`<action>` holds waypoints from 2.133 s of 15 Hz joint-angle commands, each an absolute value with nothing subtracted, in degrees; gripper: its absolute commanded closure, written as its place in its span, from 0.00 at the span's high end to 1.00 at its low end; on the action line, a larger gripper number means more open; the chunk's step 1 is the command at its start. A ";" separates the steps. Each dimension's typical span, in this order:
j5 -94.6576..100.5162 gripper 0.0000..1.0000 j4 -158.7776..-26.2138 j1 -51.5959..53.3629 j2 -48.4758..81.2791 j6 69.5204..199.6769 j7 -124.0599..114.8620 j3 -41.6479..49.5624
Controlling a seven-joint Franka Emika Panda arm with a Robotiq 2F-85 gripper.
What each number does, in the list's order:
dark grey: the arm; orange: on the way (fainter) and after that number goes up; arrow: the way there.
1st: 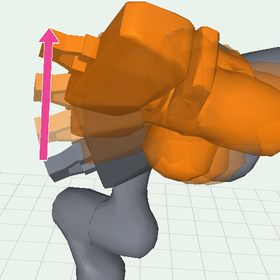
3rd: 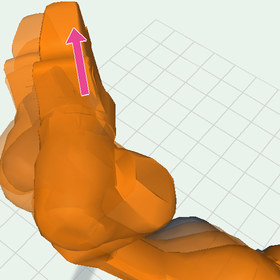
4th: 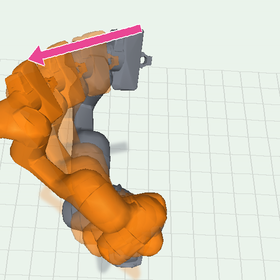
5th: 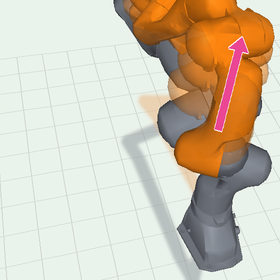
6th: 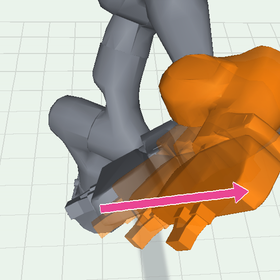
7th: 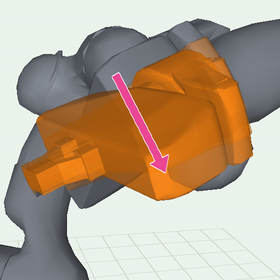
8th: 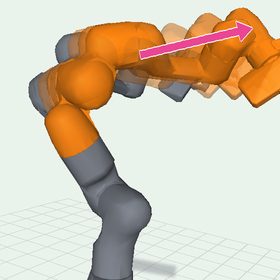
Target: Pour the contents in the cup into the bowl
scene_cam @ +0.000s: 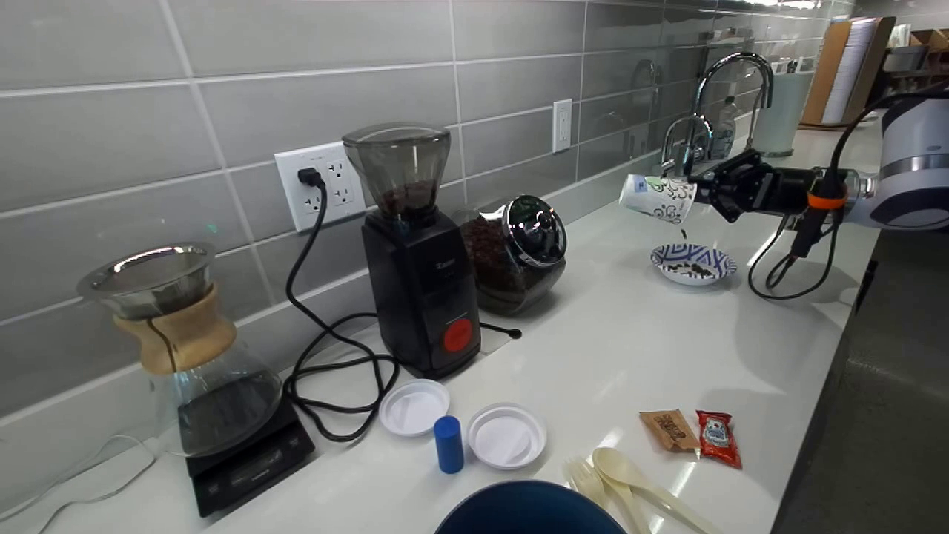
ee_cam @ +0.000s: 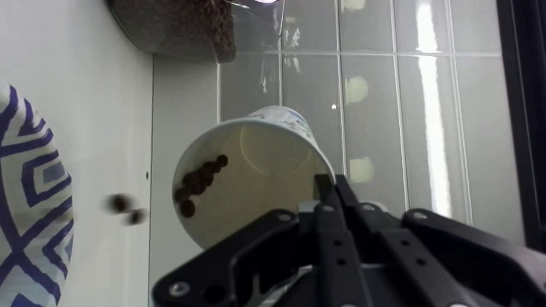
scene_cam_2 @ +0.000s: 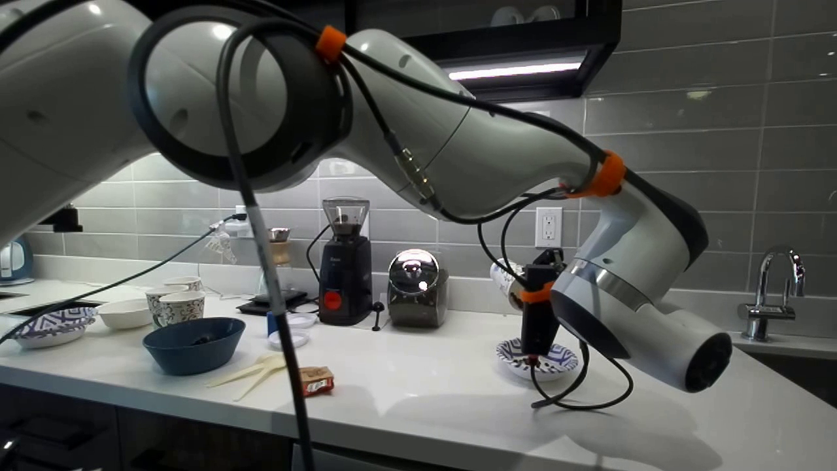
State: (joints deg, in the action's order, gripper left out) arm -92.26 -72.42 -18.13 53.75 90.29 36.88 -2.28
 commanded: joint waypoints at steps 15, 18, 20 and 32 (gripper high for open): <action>-95.71 0.01 -72.57 -17.89 55.17 85.92 40.19 -1.13; -94.93 0.01 -72.53 -17.73 55.01 85.40 40.32 -0.33; -95.55 0.01 -72.49 -17.99 55.06 84.78 40.57 -0.55; -75.78 0.01 -76.76 -9.72 36.57 91.12 24.06 6.29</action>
